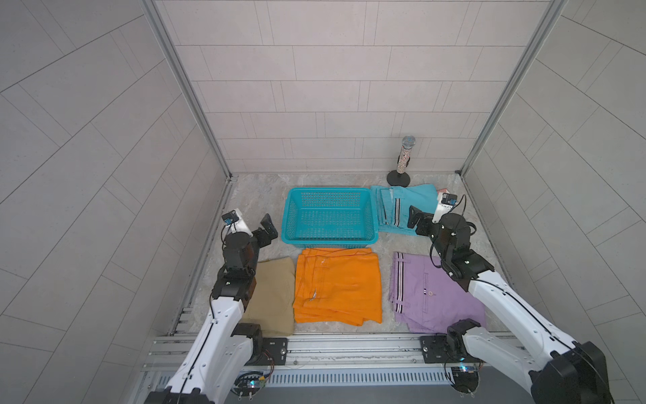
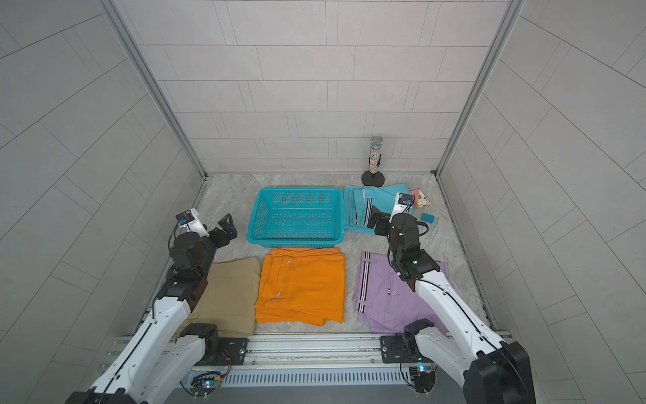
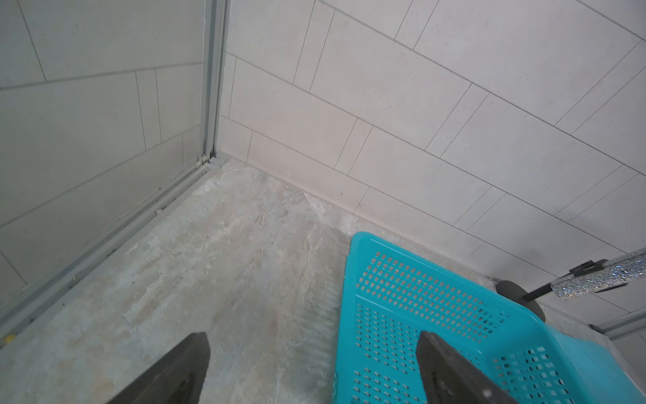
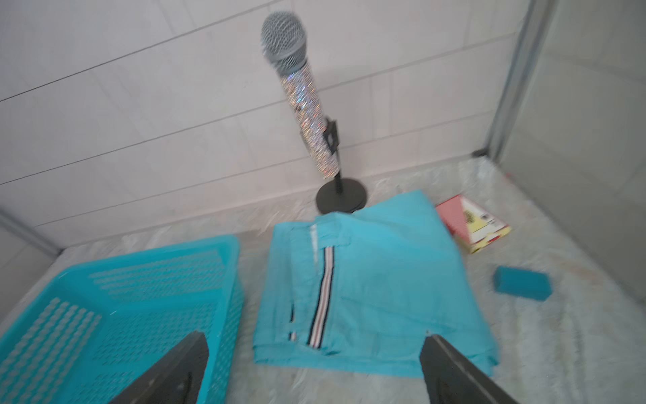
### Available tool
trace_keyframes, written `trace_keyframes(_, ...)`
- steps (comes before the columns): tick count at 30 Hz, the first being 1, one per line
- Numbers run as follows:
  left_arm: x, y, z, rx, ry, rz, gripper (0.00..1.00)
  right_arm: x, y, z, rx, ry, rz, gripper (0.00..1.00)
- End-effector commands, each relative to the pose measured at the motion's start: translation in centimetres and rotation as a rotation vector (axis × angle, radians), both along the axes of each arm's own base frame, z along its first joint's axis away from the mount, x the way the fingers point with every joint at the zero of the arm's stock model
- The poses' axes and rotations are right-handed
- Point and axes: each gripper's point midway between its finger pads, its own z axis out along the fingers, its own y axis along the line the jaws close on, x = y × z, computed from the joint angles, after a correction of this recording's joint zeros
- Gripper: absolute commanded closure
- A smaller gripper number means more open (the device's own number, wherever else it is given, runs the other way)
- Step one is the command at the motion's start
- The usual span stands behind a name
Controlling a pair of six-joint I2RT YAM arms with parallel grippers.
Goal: Put the folded long pants in the basket
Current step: Pick up the long pant at the center of the board.
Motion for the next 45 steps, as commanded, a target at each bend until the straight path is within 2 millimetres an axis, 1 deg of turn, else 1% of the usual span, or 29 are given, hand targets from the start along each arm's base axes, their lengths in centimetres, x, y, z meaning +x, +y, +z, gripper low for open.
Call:
trace_keyframes(1, -2.3, -2.7, -2.9, -0.164, 0.277, -0.097, 0.0, -4.7, 5.7, -7.5, 0.227, 0.374, 0.222, 0.0)
trace_keyframes(2, -2.7, -3.5, -2.7, -0.201, 0.296, -0.129, 0.0, -5.9, 7.1, -9.3, 0.245, 0.437, 0.278, 0.0)
trace_keyframes(3, -3.0, -4.2, -2.5, -0.228, 0.3, -0.163, 0.0, -6.6, 8.2, -9.9, 0.258, 0.474, 0.319, 0.0)
trace_keyframes(5, -3.6, -7.2, -2.1, -0.302, 0.316, -0.331, 0.0, -8.5, 9.8, -11.8, 0.281, 0.567, 0.389, 0.0)
trace_keyframes(6, -3.9, -8.4, -2.3, -0.335, 0.346, -0.394, 0.0, -9.3, 10.4, -12.4, 0.289, 0.597, 0.418, 0.0)
trace_keyframes(7, -4.3, -9.3, -3.3, -0.385, 0.4, -0.431, 0.0, -10.1, 10.7, -13.4, 0.287, 0.627, 0.435, 0.0)
trace_keyframes(9, -4.9, -10.4, -5.6, -0.487, 0.497, -0.445, 0.0, -11.0, 10.3, -14.8, 0.258, 0.665, 0.434, 0.0)
trace_keyframes(11, -5.8, -10.7, -8.3, -0.546, 0.594, -0.421, 0.0, -11.6, 9.7, -15.9, 0.229, 0.687, 0.424, 0.0)
trace_keyframes(13, -6.7, -9.8, -10.7, -0.515, 0.655, -0.357, 0.0, -11.7, 10.4, -16.2, 0.257, 0.694, 0.455, 0.0)
trace_keyframes(14, -7.1, -9.4, -11.3, -0.487, 0.669, -0.33, 0.0, -11.8, 11.1, -16.1, 0.285, 0.704, 0.484, 0.0)
trace_keyframes(15, -7.2, -9.4, -11.3, -0.477, 0.657, -0.329, 0.0, -11.8, 11.8, -16.1, 0.304, 0.712, 0.51, 0.0)
trace_keyframes(16, -7.1, -9.8, -10.7, -0.463, 0.625, -0.349, 0.0, -11.9, 12.5, -16.1, 0.31, 0.726, 0.532, 0.0)
trace_keyframes(17, -7.1, -9.6, -10.4, -0.44, 0.612, -0.337, 0.0, -12.1, 12.9, -16.2, 0.302, 0.743, 0.548, 0.0)
trace_keyframes(19, -7.6, -9.1, -10.6, -0.402, 0.643, -0.311, 0.0, -12.4, 13.7, -16.8, 0.276, 0.767, 0.568, 0.0)
trace_keyframes(20, -7.9, -9.3, -11.0, -0.402, 0.68, -0.321, 0.0, -12.5, 14.2, -17.1, 0.272, 0.777, 0.58, 0.0)
trace_keyframes(21, -8.1, -10.0, -11.3, -0.42, 0.712, -0.351, 0.01, -12.5, 14.7, -17.4, 0.272, 0.786, 0.588, 0.01)
trace_keyframes(22, -8.2, -10.9, -11.4, -0.434, 0.735, -0.388, 0.07, -12.6, 15.1, -17.8, 0.27, 0.8, 0.595, 0.03)
trace_keyframes(23, -8.3, -11.6, -11.6, -0.427, 0.758, -0.413, 0.1, -12.6, 15.5, -18.1, 0.265, 0.81, 0.605, 0.04)
trace_keyframes(25, -8.6, -12.7, -11.6, -0.384, 0.768, -0.437, 0.11, -12.4, 15.9, -18.9, 0.25, 0.831, 0.606, 0.08)
trace_keyframes(27, -8.7, -13.6, -11.0, -0.371, 0.756, -0.455, 0.1, -12.3, 16.4, -19.7, 0.249, 0.86, 0.614, 0.18)
trace_keyframes(29, -8.7, -14.5, -10.3, -0.402, 0.737, -0.47, 0.09, -12.3, 16.8, -20.2, 0.25, 0.888, 0.627, 0.42)
trace_keyframes(31, -8.9, -15.2, -9.8, -0.418, 0.724, -0.49, 0.09, -12.2, 16.7, -20.4, 0.236, 0.898, 0.62, 0.69)
trace_keyframes(33, -9.3, -15.6, -9.8, -0.42, 0.724, -0.499, 0.09, -12.0, 16.0, -20.2, 0.214, 0.892, 0.598, 0.89)
trace_keyframes(34, -9.5, -15.8, -9.9, -0.42, 0.726, -0.502, 0.09, -11.9, 15.3, -20.0, 0.198, 0.889, 0.579, 0.97)
trace_keyframes(35, -9.7, -15.9, -10.2, -0.415, 0.731, -0.502, 0.09, -11.7, 14.5, -20.0, 0.181, 0.886, 0.555, 1.0)
trace_keyframes(38, -10.3, -16.3, -11.4, -0.416, 0.745, -0.506, 0.09, -11.5, 12.2, -19.8, 0.156, 0.887, 0.501, 1.0)
trace_keyframes(39, -10.4, -16.4, -11.8, -0.421, 0.746, -0.505, 0.09, -11.5, 11.7, -19.9, 0.159, 0.891, 0.495, 1.0)
trace_keyframes(43, -10.8, -16.6, -13.8, -0.421, 0.766, -0.5, 0.09, -11.9, 10.7, -20.6, 0.16, 0.922, 0.488, 1.0)
trace_keyframes(45, -10.9, -16.8, -14.7, -0.413, 0.779, -0.508, 0.08, -12.0, 10.7, -20.9, 0.166, 0.93, 0.493, 1.0)
